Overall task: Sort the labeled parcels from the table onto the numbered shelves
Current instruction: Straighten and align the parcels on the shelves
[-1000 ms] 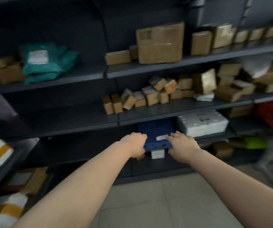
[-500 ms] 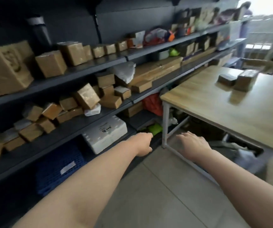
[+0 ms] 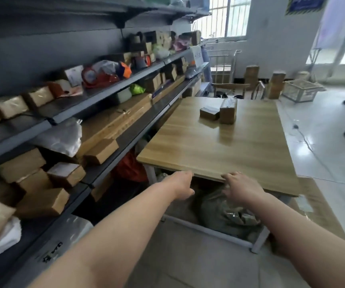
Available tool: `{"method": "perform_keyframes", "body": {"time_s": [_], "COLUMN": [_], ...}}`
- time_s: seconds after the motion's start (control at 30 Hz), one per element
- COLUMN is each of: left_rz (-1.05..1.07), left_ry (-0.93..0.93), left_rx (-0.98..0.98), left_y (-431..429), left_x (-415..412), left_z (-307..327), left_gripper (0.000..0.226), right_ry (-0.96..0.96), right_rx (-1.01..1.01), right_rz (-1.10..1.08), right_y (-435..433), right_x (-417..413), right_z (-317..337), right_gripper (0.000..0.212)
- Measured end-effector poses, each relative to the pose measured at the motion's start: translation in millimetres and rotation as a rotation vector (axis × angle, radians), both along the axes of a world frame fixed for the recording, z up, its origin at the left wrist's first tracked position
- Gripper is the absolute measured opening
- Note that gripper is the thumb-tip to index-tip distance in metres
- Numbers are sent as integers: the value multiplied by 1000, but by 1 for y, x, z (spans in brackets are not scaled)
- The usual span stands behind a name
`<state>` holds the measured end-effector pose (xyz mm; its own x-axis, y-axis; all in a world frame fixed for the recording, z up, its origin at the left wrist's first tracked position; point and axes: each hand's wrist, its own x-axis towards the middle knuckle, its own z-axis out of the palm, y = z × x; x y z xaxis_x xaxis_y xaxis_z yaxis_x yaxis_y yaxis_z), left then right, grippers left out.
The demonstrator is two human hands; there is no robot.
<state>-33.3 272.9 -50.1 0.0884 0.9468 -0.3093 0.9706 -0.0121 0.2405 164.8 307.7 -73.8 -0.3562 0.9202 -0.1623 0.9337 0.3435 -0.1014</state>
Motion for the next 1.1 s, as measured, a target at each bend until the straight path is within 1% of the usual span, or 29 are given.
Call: {"method": "perform_keyframes", "body": {"time_s": [0.2,0.4,0.57,0.77,0.9,1.03,1.1], "left_rz": [-39,-82,-103,-55,-53,-27,-24], "left_ry": [-84,-64,-32,66,133,156,163], "left_rx": [-25,-74,-46,-46,-80,-92,-104], "left_y": [89,158,225,336,416,491,524], "left_x": [-23,-23,-20,-19,-10,-7,-8], "left_z": [-5,-26,-31,-43,-45,-49,-52], "left_gripper": [60,62,59,58,55,54,53], "right_ry": [2,-13,-14,-31,-20,-44,-48], "right_rx": [-64,-81,-78,-39,-51,-35,-60], "right_rz": [-149,-248,-268,-214,-190,-166,-165], "right_y": [54,113,177,300,388,475,509], "right_x": [-12,-9,-9,-2,5,16,14], "right_z": [-14,-23,-41,-46,-39,-36,-39], "right_gripper": [58,57,57,50,51,50,51]}}
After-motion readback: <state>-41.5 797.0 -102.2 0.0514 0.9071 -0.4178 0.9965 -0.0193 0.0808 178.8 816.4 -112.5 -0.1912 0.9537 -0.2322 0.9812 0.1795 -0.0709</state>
